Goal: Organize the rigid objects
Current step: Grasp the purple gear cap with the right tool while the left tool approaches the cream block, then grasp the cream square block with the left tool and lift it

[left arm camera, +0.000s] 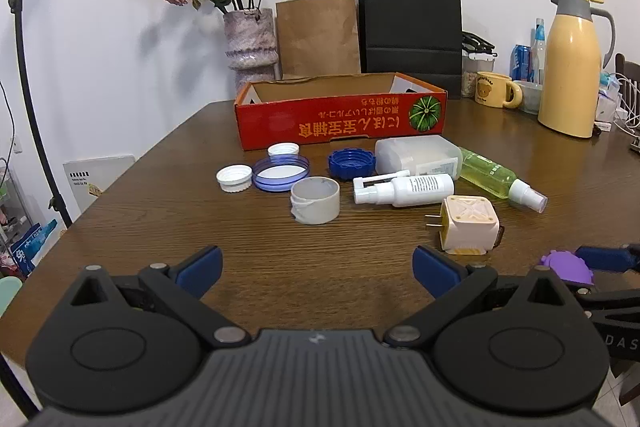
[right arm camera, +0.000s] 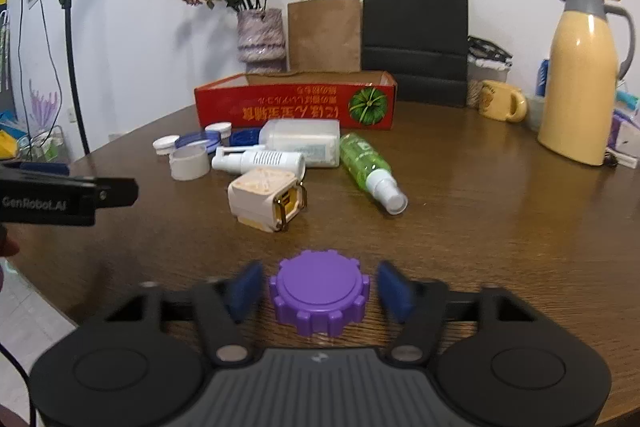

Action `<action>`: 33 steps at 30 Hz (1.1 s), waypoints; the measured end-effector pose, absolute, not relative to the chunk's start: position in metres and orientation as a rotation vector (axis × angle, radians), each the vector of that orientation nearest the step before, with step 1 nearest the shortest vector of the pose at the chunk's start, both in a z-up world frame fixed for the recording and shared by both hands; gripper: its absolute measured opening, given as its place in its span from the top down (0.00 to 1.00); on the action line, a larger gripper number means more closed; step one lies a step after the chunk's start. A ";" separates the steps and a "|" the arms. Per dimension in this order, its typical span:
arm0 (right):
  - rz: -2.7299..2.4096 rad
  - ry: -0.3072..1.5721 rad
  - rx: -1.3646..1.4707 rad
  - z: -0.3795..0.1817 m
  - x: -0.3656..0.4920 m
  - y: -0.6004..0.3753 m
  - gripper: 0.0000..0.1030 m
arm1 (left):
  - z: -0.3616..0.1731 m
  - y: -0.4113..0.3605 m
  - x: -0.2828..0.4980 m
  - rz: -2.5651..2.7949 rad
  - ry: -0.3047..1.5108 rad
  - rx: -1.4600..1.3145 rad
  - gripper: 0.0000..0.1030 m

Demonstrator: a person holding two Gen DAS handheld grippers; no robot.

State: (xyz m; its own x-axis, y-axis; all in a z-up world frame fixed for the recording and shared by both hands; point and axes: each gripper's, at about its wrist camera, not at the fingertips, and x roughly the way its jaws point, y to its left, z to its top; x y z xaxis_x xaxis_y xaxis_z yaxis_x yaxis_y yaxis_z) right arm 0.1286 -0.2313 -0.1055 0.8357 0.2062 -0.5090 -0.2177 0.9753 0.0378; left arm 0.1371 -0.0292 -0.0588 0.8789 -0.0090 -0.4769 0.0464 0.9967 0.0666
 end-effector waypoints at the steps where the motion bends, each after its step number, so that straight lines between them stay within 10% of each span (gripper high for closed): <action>1: 0.235 0.536 -0.020 -0.106 0.130 -0.232 0.48 | -0.059 -0.030 0.139 -0.030 0.499 0.077 0.00; 33: 0.277 0.463 -0.104 -0.087 0.194 -0.282 0.48 | -0.059 -0.098 0.202 -0.115 0.582 0.042 0.00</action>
State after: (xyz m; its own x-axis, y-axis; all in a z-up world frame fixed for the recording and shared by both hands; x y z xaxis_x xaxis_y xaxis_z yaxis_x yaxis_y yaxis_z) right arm 0.1940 -0.2816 -0.0873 0.8580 0.2401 -0.4541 -0.2870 0.9572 -0.0362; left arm 0.2019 -0.0983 -0.0594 0.8291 -0.0961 -0.5508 0.1198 0.9928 0.0072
